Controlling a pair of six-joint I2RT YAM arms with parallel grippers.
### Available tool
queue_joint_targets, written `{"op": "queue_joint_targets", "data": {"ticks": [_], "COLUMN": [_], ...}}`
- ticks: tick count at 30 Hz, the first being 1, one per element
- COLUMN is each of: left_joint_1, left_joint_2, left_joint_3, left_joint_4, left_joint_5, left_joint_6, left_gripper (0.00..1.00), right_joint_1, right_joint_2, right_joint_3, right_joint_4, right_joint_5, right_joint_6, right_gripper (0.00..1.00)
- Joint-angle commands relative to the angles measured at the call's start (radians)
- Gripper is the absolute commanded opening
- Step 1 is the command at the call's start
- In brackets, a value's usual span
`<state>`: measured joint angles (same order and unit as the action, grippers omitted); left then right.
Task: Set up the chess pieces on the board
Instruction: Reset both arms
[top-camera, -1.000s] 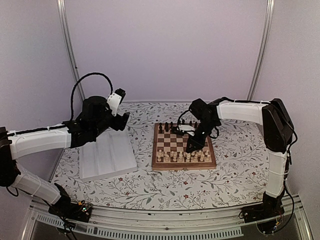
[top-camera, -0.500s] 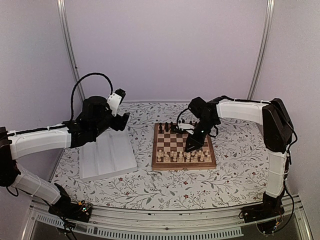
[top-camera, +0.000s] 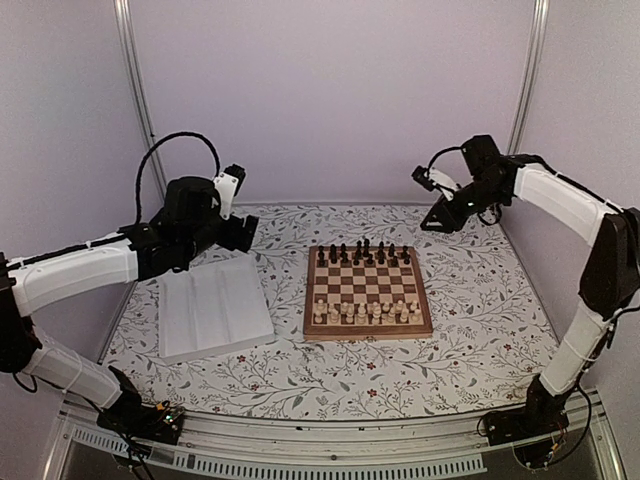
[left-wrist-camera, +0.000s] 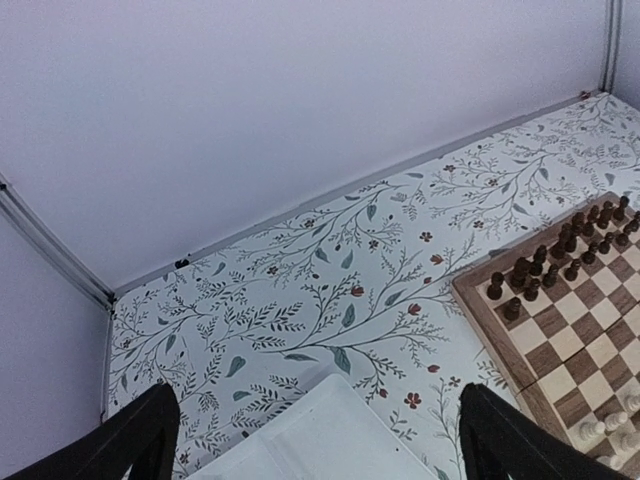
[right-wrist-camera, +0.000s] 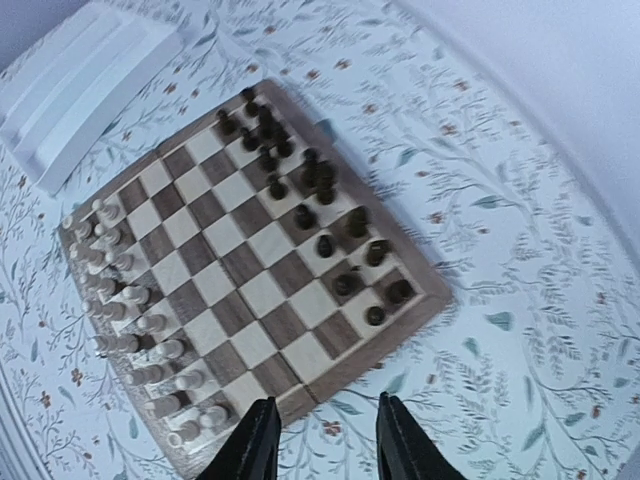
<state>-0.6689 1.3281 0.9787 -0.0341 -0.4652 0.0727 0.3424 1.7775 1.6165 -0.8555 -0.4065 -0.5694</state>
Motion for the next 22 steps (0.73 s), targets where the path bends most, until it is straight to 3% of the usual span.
{"op": "queue_joint_targets", "data": {"ticks": [1,2,4,5,8,10,16,22], "left_joint_1": [0.043,0.061,0.107,0.129,0.173,0.171,0.141,0.090], "left_joint_2": [-0.026,-0.031,-0.030,-0.022,0.029,0.055,0.038,0.016], "left_joint_3": [-0.012,-0.028,-0.059,-0.062,0.000,0.029,0.017,0.002], "left_joint_4": [-0.035,-0.011,0.043,0.049,-0.081,-0.114,-0.076,-0.057], "left_joint_5": [0.003,0.003,-0.007,0.012,0.102,0.074,0.063,-0.002], "left_joint_6": [-0.069,-0.103,-0.175,-0.208,-0.300,-0.325,-0.314,-0.270], "left_gripper": [0.99,0.99,0.99,0.99,0.99,0.99,0.99,0.99], "right_joint_1": [-0.129,-0.153,-0.189,-0.202,-0.238,-0.243,-0.254,-0.255], "right_joint_2": [-0.242,-0.301,-0.401,-0.425,-0.426,-0.417,-0.547,-0.592], "right_joint_3": [-0.216,-0.287,-0.427,-0.476,-0.507,-0.540,-0.678,-0.754], "right_joint_4": [0.206,0.287,0.464,0.533,0.560,0.611,0.769,0.826], "right_joint_5": [-0.068,-0.071,-0.009,0.046,0.082,0.133,0.183,0.107], "right_joint_6": [0.019,0.026,0.077,0.135,0.262,0.322,0.396,0.437], "right_gripper": [0.42,0.50,0.95,0.98,0.99,0.99,0.99,0.99]}}
